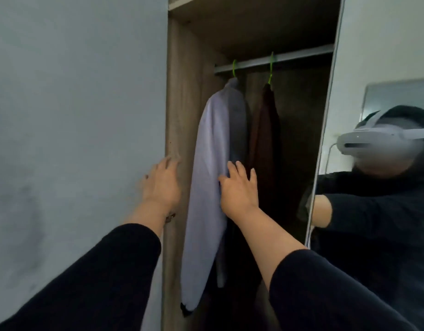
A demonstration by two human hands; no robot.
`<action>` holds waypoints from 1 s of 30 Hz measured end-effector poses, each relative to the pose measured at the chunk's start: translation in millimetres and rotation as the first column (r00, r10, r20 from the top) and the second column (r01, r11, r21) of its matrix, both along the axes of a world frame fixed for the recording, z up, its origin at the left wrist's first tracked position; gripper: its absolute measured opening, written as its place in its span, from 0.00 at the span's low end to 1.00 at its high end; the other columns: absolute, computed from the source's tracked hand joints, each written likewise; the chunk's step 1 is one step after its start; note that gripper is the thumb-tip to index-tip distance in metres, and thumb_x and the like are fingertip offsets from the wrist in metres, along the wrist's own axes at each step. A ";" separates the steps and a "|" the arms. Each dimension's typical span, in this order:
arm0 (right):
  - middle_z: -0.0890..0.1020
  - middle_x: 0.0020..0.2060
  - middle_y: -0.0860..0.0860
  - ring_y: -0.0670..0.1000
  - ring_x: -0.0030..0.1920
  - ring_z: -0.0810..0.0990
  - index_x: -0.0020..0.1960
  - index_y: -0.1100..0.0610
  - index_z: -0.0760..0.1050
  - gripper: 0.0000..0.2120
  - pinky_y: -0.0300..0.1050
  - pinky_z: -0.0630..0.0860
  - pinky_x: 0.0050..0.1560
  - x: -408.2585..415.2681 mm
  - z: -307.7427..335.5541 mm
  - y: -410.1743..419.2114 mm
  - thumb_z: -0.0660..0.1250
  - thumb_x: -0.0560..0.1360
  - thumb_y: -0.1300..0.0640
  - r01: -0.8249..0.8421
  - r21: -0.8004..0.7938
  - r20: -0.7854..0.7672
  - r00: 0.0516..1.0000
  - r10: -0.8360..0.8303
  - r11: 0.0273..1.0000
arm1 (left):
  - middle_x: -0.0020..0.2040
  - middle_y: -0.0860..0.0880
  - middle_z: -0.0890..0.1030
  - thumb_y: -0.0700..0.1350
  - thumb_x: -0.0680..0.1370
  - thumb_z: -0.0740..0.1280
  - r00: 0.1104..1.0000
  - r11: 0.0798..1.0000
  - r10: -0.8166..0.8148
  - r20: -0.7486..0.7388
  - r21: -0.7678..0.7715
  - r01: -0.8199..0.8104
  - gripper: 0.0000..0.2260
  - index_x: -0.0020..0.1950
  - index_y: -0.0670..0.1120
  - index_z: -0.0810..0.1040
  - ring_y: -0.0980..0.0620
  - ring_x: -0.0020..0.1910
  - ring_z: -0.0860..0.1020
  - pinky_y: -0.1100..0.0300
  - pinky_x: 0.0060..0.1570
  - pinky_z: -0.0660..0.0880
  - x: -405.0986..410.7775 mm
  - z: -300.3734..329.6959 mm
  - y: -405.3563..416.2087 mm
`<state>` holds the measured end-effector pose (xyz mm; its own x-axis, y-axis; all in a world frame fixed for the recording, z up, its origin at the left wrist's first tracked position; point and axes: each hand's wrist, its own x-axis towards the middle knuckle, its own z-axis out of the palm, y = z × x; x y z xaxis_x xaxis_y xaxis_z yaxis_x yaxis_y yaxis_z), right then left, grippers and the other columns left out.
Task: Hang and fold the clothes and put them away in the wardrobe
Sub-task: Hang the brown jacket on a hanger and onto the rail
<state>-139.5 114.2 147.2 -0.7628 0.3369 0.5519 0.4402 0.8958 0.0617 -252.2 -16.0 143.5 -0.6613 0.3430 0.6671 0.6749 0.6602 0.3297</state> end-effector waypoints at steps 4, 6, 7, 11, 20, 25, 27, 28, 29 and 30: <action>0.57 0.74 0.55 0.55 0.75 0.50 0.70 0.51 0.67 0.26 0.60 0.47 0.74 10.0 -23.9 -52.7 0.64 0.72 0.63 -0.141 -0.089 0.078 0.986 0.148 0.986 | 0.76 0.48 0.59 0.37 0.75 0.59 0.979 0.979 0.200 0.024 -0.052 -0.199 0.26 0.72 0.50 0.64 0.47 0.74 0.58 0.46 0.69 0.61 39.6 -13.2 -73.8; 0.59 0.73 0.54 0.55 0.75 0.52 0.69 0.50 0.67 0.26 0.58 0.51 0.73 9.1 -31.1 -86.1 0.63 0.73 0.61 -0.230 -0.123 0.057 0.970 0.238 0.966 | 0.76 0.49 0.60 0.39 0.75 0.60 0.959 0.957 0.284 -0.009 -0.055 -0.284 0.25 0.71 0.51 0.65 0.49 0.74 0.57 0.48 0.69 0.59 53.4 -14.1 -108.9; 0.59 0.73 0.53 0.54 0.74 0.53 0.69 0.50 0.67 0.25 0.56 0.53 0.72 7.5 -34.7 -104.7 0.63 0.73 0.61 -0.279 -0.131 0.039 0.958 0.286 0.951 | 0.75 0.49 0.60 0.39 0.75 0.60 0.945 0.944 0.324 -0.036 -0.055 -0.325 0.24 0.70 0.51 0.66 0.49 0.74 0.57 0.49 0.70 0.58 60.6 -13.4 -126.4; 0.61 0.73 0.52 0.54 0.73 0.57 0.71 0.50 0.65 0.24 0.53 0.57 0.69 1.3 -43.7 -179.8 0.60 0.75 0.60 -0.444 -0.169 0.019 0.891 0.453 0.880 | 0.75 0.49 0.59 0.38 0.73 0.61 0.883 0.887 0.454 -0.118 -0.030 -0.460 0.23 0.68 0.51 0.67 0.48 0.73 0.57 0.53 0.68 0.58 87.1 -6.1 -190.1; 0.43 0.77 0.50 0.57 0.74 0.55 0.77 0.52 0.38 0.44 0.58 0.66 0.67 -4.9 -70.9 -314.7 0.65 0.74 0.46 -0.499 -0.638 -0.117 0.816 0.566 0.587 | 0.58 0.47 0.71 0.39 0.78 0.62 0.966 0.831 0.190 0.177 0.495 -0.254 0.19 0.68 0.43 0.62 0.49 0.52 0.74 0.58 0.47 0.70 88.9 6.7 -274.3; 0.34 0.75 0.51 0.61 0.74 0.53 0.71 0.42 0.23 0.57 0.64 0.67 0.65 -18.0 -100.5 -340.6 0.70 0.69 0.38 -0.358 -0.788 -0.109 0.883 0.457 0.502 | 0.43 0.51 0.73 0.43 0.82 0.58 0.960 0.858 0.159 0.229 0.450 -0.249 0.06 0.56 0.44 0.71 0.51 0.42 0.71 0.61 0.35 0.65 88.3 -19.0 -278.9; 0.38 0.76 0.52 0.61 0.73 0.56 0.72 0.42 0.26 0.54 0.62 0.69 0.64 -19.2 -107.5 -342.7 0.68 0.70 0.38 -0.353 -0.788 -0.158 0.908 0.389 0.504 | 0.38 0.55 0.73 0.44 0.82 0.58 0.959 0.846 0.219 0.182 0.454 -0.280 0.07 0.57 0.43 0.71 0.52 0.40 0.71 0.61 0.35 0.64 92.2 -24.4 -273.7; 0.41 0.76 0.53 0.61 0.73 0.57 0.73 0.43 0.27 0.52 0.61 0.69 0.65 -16.6 -110.4 -343.4 0.67 0.71 0.39 -0.347 -0.800 -0.179 0.917 0.357 0.490 | 0.38 0.55 0.74 0.45 0.81 0.58 0.960 0.839 0.236 0.154 0.466 -0.281 0.08 0.57 0.44 0.72 0.51 0.39 0.72 0.60 0.36 0.65 94.4 -26.9 -270.7; 0.44 0.76 0.55 0.60 0.73 0.59 0.74 0.45 0.29 0.49 0.60 0.69 0.65 -12.6 -113.3 -343.9 0.65 0.72 0.40 -0.337 -0.812 -0.188 0.924 0.333 0.476 | 0.39 0.53 0.77 0.46 0.81 0.59 0.961 0.832 0.249 0.123 0.480 -0.277 0.08 0.57 0.44 0.72 0.50 0.38 0.73 0.59 0.37 0.66 97.1 -29.7 -267.6; 0.46 0.76 0.56 0.60 0.72 0.60 0.75 0.47 0.31 0.47 0.58 0.68 0.66 -7.3 -116.5 -343.5 0.64 0.74 0.41 -0.334 -0.815 -0.192 0.927 0.323 0.473 | 0.40 0.51 0.79 0.46 0.81 0.59 0.961 0.826 0.259 0.092 0.495 -0.270 0.08 0.56 0.45 0.72 0.49 0.37 0.74 0.59 0.38 0.67 100.2 -33.9 -263.9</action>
